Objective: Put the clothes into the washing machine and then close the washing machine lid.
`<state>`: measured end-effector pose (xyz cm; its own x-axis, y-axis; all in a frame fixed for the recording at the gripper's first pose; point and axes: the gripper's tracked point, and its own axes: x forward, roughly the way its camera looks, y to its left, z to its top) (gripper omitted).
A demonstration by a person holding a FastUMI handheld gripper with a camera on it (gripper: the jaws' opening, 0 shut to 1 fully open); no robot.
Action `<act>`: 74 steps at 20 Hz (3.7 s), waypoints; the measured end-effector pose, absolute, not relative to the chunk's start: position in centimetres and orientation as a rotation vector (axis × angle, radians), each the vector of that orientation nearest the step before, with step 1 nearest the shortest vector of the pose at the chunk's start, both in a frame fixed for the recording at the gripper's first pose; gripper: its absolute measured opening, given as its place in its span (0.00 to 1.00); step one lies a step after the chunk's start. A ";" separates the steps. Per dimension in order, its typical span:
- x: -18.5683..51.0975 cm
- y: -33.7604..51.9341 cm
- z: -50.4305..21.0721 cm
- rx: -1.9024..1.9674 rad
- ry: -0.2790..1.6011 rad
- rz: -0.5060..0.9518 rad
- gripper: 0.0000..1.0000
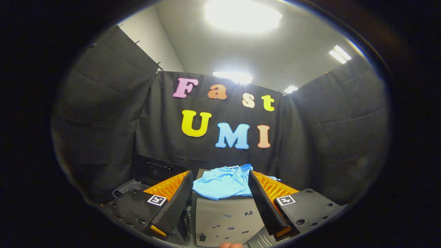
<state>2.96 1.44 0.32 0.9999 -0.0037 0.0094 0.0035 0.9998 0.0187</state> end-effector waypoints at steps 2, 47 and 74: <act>3.2 1.5 0.4 0.022 -0.010 -0.005 0.99; 25.9 -8.6 0.7 -0.022 0.248 0.072 0.99; 31.9 -7.4 -16.9 0.065 0.704 0.145 1.00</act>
